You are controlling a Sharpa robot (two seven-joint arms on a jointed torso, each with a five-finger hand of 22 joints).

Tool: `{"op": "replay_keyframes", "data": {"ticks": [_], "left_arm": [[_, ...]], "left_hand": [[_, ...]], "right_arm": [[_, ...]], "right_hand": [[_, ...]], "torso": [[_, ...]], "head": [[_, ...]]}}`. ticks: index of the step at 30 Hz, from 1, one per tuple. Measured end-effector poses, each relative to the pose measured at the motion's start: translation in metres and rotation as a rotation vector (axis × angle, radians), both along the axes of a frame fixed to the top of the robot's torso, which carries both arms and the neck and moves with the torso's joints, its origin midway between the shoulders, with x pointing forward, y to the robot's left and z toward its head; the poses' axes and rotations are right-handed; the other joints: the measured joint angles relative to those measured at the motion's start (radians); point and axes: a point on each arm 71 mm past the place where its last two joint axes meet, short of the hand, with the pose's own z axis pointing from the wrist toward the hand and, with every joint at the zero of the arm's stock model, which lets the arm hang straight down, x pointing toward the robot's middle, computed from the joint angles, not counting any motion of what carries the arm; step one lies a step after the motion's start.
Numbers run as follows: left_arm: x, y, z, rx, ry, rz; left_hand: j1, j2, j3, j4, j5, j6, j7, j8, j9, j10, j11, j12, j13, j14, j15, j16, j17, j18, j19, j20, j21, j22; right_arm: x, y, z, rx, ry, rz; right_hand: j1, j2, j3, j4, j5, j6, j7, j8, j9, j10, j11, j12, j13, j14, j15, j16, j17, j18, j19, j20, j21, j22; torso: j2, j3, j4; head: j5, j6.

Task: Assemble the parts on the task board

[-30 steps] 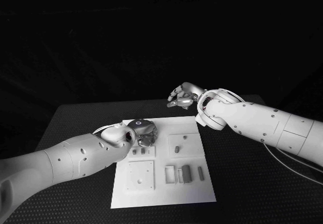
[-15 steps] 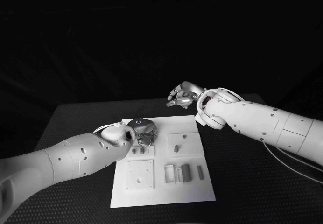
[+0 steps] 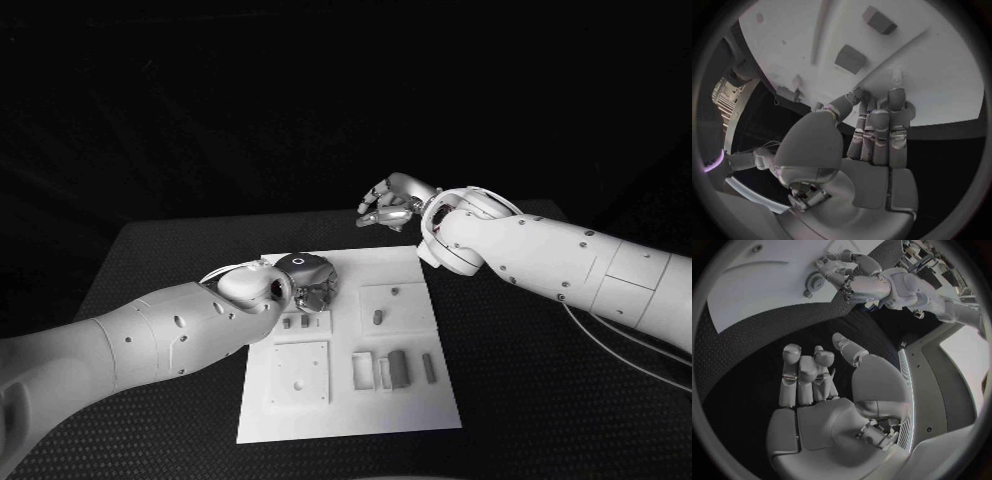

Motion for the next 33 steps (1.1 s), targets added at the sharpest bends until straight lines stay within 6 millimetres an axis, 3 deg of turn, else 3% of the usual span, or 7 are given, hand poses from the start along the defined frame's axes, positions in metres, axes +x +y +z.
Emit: {"op": "replay_keyframes", "data": {"ticks": [19,33], "left_arm": [[0.0001,-0.0003,-0.0005,0.02,-0.01,-0.01],[-0.0004,0.0005,-0.001,0.022,-0.023,-0.012]], "left_hand": [[0.009,0.009,0.006,0.0,0.0,0.002,-0.002,0.0,-0.002,0.015,-0.006,0.001,0.002,0.009,-0.009,0.004,-0.002,0.001,0.004,-0.004,0.004,0.0],[0.029,0.027,0.034,0.002,-0.005,0.034,-0.016,0.013,0.001,0.073,-0.045,0.022,0.015,0.036,-0.032,0.004,-0.014,0.001,0.016,-0.02,0.004,0.0]], "right_arm": [[-0.0003,-0.0004,0.0001,0.0,0.0,0.0],[-0.0002,0.0002,0.0002,0.001,0.0,0.001]], "right_hand": [[0.0,0.0,0.0,0.0,0.0,0.001,-0.001,0.0,0.0,0.0,0.0,0.0,0.001,0.0,0.0,0.0,0.0,0.0,0.0,0.001,0.0,0.0],[0.0,0.0,0.0,0.0,0.0,0.001,-0.001,0.0,0.0,0.001,0.0,0.0,0.001,0.0,0.0,0.0,0.001,0.0,-0.002,0.002,0.0,0.0]], "torso": [[0.0,0.0003,-0.0011],[0.0,0.0007,-0.0012]], "head": [[-0.002,-0.003],[-0.001,-0.002]]}}
